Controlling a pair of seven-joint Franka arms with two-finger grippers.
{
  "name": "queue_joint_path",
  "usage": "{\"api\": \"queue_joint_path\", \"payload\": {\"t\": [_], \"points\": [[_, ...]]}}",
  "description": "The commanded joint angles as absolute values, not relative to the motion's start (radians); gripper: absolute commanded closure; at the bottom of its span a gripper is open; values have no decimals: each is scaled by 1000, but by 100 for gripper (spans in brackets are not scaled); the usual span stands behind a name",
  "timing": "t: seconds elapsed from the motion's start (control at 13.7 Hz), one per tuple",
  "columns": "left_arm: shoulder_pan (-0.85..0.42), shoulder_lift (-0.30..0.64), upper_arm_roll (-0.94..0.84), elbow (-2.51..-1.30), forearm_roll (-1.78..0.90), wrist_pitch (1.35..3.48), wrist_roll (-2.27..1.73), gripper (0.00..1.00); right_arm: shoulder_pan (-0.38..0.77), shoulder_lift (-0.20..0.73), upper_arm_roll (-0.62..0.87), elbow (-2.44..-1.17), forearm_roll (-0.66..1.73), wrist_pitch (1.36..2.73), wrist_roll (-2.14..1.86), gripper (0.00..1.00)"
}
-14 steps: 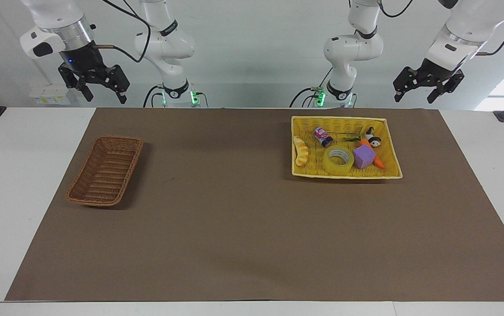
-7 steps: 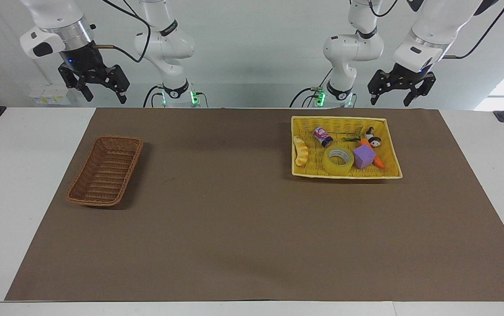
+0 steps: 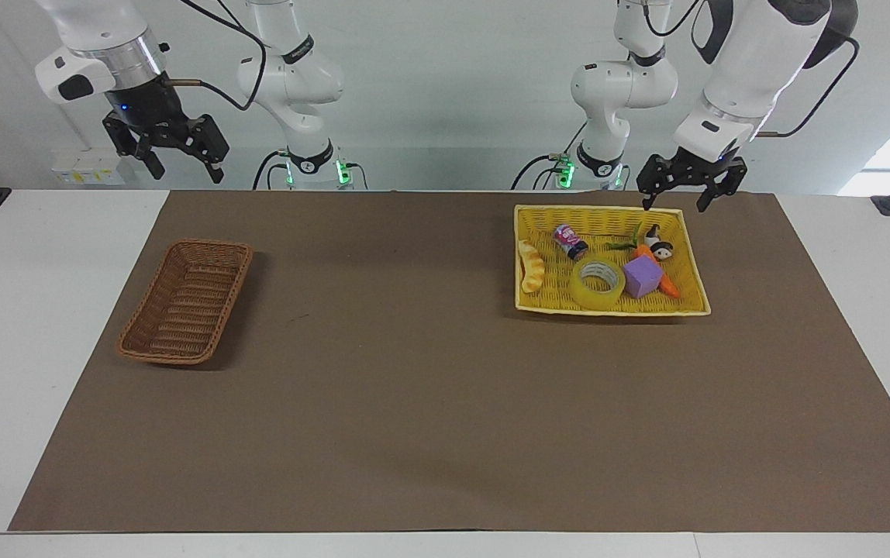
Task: Move tape to another basket
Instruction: 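Reach the left gripper down over the tape roll in the yellow basket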
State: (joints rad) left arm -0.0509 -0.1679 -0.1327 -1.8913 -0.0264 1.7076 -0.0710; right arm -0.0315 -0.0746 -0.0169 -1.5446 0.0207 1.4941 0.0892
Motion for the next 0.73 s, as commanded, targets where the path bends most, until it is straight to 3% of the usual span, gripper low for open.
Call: {"api": "queue_joint_path", "payload": {"t": [0.0,0.66], "points": [[-69,-196,-123,-2003,-32,1814,-55,0,-38,-92,-14,-1560,40,1483,100,0],[-81,-131,-123,-2169,-32,2037,5,0,-38,-92,-12,-1560,41,1485,100,0]]}}
